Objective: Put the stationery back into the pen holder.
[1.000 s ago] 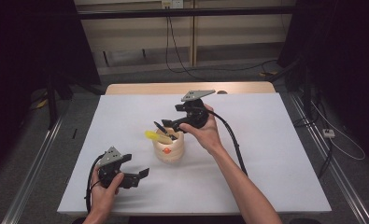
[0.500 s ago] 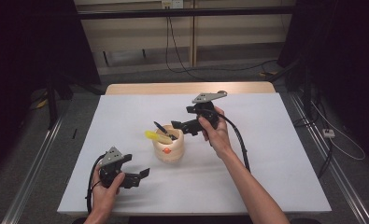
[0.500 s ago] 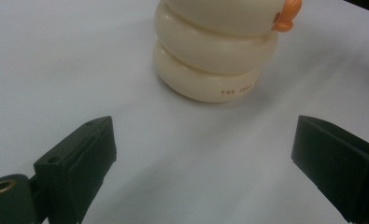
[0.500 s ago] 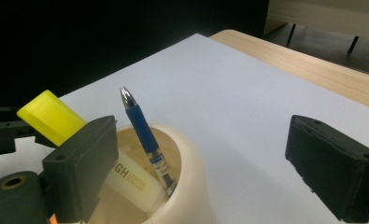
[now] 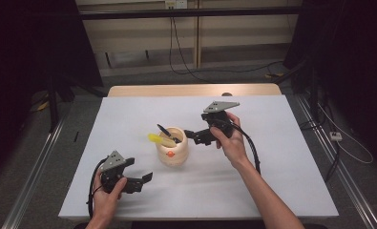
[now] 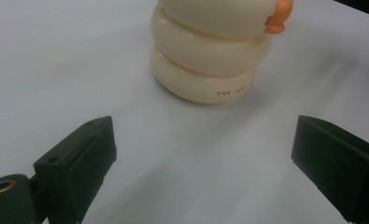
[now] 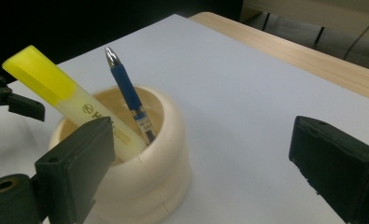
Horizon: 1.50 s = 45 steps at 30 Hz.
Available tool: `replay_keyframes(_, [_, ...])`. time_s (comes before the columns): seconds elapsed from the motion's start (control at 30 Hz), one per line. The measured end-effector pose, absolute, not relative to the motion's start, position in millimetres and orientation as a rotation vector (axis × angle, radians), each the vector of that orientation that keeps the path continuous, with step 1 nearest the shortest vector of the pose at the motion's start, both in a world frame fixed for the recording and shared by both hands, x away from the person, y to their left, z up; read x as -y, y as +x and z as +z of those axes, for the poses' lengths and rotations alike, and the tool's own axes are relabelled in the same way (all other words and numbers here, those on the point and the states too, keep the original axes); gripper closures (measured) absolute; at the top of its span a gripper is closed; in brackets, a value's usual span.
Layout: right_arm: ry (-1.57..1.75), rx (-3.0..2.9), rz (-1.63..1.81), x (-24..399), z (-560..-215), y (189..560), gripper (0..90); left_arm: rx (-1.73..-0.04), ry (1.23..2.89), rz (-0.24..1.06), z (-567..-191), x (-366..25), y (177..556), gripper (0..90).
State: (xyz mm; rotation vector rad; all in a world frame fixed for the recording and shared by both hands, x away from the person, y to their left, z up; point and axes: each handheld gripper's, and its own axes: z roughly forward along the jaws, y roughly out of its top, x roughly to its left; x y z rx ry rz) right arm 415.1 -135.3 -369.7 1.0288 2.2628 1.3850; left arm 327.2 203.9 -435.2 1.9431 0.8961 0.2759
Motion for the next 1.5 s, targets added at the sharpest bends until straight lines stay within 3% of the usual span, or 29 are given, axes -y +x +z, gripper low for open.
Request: replay_keyframes(1.5, [1.272,-2.043,1.191,237,-408,346,7.8,-0.929,1.916,0.311,-434,-206,328,5.9])
